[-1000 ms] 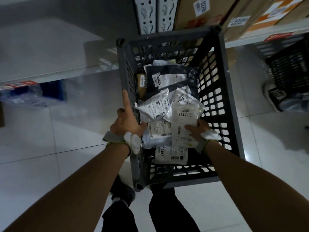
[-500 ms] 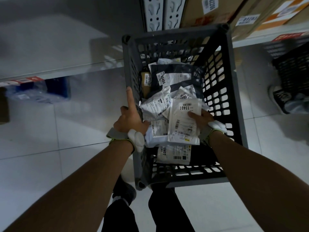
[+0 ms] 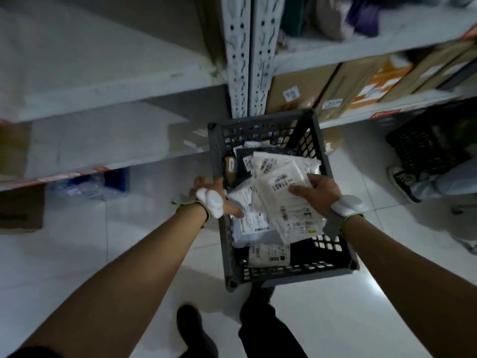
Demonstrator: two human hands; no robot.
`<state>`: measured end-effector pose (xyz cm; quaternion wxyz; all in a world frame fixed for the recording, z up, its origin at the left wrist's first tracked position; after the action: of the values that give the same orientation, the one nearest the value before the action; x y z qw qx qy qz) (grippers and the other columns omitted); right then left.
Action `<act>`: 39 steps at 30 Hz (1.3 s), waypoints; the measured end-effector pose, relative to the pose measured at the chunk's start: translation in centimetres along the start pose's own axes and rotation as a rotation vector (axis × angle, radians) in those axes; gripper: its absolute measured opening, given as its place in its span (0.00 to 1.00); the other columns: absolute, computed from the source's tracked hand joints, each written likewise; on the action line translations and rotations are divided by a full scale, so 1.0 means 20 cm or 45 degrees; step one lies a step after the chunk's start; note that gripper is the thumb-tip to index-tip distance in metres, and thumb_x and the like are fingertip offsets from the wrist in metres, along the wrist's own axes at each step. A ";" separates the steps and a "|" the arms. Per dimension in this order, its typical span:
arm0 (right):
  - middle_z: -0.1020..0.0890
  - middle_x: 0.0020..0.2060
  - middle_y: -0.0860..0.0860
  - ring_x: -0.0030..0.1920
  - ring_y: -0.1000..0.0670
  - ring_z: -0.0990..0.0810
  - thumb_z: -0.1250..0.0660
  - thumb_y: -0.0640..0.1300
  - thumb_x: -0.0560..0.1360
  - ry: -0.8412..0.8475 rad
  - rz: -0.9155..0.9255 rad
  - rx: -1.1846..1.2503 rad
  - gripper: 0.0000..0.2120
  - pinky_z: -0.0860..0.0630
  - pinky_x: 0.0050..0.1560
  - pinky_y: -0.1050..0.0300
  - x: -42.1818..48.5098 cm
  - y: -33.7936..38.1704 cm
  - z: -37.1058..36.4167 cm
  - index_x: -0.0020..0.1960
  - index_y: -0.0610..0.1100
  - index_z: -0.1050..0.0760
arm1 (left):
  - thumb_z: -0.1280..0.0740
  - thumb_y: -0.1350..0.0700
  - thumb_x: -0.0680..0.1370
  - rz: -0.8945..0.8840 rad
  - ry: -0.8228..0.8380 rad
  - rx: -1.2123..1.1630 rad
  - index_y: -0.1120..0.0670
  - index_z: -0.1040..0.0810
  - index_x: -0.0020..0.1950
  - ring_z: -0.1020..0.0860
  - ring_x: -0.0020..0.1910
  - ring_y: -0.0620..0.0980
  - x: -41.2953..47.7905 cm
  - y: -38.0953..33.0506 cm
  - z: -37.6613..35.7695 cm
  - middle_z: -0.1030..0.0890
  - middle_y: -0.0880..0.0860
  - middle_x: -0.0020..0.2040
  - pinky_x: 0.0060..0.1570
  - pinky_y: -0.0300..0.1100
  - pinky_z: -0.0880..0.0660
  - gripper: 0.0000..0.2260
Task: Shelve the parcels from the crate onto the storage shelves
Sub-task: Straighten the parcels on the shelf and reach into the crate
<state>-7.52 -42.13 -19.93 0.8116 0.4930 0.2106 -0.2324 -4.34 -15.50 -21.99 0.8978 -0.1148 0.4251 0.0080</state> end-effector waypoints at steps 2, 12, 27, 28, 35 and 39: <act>0.16 0.38 0.54 0.36 0.57 0.17 0.25 0.45 0.73 0.112 0.045 -0.058 0.04 0.21 0.36 0.64 -0.13 0.23 0.01 0.47 0.50 0.19 | 0.26 0.29 0.62 -0.169 0.065 -0.229 0.53 0.46 0.80 0.37 0.75 0.58 -0.14 -0.06 0.14 0.38 0.55 0.78 0.73 0.53 0.37 0.56; 0.23 0.54 0.56 0.46 0.57 0.20 0.26 0.46 0.73 -0.056 0.722 -0.253 0.20 0.21 0.42 0.63 -0.93 1.58 0.01 0.61 0.56 0.30 | 0.24 0.65 0.71 -0.586 -0.352 -1.575 0.63 0.19 0.56 0.16 0.50 0.61 -1.17 0.12 1.03 0.15 0.62 0.51 0.54 0.59 0.20 0.15; 0.22 0.62 0.54 0.61 0.48 0.23 0.25 0.66 0.64 0.062 0.779 1.173 0.39 0.24 0.56 0.49 -1.84 2.16 -0.63 0.70 0.55 0.32 | 0.23 0.62 0.69 -1.069 -1.446 -2.350 0.53 0.16 0.50 0.15 0.47 0.52 -2.49 0.81 1.79 0.14 0.51 0.48 0.49 0.56 0.18 0.12; 0.22 0.64 0.55 0.63 0.49 0.23 0.25 0.64 0.66 0.188 0.853 1.131 0.35 0.25 0.59 0.48 -1.92 2.23 -0.69 0.70 0.58 0.31 | 0.22 0.61 0.68 -1.089 -1.392 -2.359 0.55 0.16 0.52 0.15 0.48 0.54 -2.51 0.82 1.79 0.14 0.53 0.49 0.49 0.58 0.19 0.14; 0.22 0.66 0.44 0.67 0.40 0.24 0.37 0.60 0.78 0.572 0.821 1.459 0.25 0.33 0.69 0.34 -2.15 2.53 -0.75 0.72 0.51 0.28 | 0.27 0.64 0.73 -1.291 -1.043 -2.153 0.60 0.19 0.59 0.17 0.54 0.60 -2.65 0.86 1.73 0.16 0.60 0.54 0.56 0.64 0.23 0.14; 0.16 0.56 0.40 0.58 0.38 0.19 0.42 0.49 0.83 0.652 0.799 1.692 0.16 0.23 0.57 0.38 -2.25 2.59 -0.69 0.63 0.43 0.20 | 0.27 0.57 0.73 -1.332 -0.831 -2.057 0.59 0.20 0.61 0.19 0.58 0.62 -2.72 0.90 1.68 0.17 0.60 0.58 0.60 0.62 0.25 0.16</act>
<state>-14.89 -1.12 36.31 0.2996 0.9509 0.0584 0.0517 -15.41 13.80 36.61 0.5147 -0.8510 -0.0769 -0.0701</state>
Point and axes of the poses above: each hand's wrist, its own x-axis towards the middle knuckle, its own z-axis out of the back of the hand, y = z × x, the point moved 9 cm from there along x, towards the middle knuckle
